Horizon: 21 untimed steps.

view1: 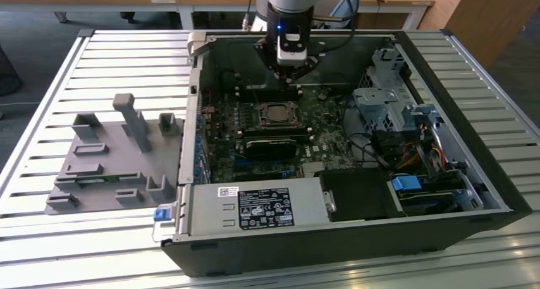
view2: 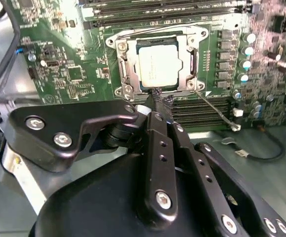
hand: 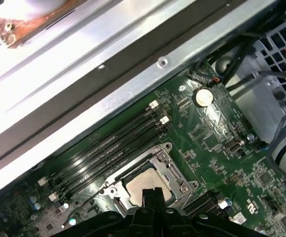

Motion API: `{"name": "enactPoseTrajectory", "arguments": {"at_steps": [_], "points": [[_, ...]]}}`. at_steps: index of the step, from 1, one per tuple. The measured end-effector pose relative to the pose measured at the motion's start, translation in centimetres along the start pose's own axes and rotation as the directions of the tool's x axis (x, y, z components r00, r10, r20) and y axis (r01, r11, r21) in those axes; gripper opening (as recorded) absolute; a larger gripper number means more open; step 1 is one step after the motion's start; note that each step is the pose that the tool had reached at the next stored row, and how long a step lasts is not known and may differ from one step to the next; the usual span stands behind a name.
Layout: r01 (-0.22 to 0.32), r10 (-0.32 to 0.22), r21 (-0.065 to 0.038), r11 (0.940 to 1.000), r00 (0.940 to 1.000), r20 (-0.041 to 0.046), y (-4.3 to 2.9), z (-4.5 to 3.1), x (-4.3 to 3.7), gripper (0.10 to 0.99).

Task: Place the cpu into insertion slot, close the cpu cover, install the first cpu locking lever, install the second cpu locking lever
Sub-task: 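Install the first cpu locking lever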

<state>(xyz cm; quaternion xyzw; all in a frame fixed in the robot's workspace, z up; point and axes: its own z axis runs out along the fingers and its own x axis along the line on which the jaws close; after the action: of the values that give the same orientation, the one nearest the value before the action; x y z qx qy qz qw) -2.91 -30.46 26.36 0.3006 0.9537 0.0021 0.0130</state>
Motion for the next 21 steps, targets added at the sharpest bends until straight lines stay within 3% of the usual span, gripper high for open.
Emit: {"name": "enactPoseTrajectory", "arguments": {"at_steps": [5,10,16,21], "points": [[0.075,-0.075,-0.002,0.9972,0.9972,-0.0008,0.00,0.00,0.00,0.106],[0.166,-0.166,-0.004,0.9861,0.9861,-0.0017,0.00,0.02,0.00,0.106],[0.272,-0.272,-0.007,0.9624,0.9624,-0.0023,0.00,0.04,0.00,0.106],[0.358,-0.358,-0.009,0.9336,0.9336,-0.0027,0.00,0.06,0.01,0.106]]}}
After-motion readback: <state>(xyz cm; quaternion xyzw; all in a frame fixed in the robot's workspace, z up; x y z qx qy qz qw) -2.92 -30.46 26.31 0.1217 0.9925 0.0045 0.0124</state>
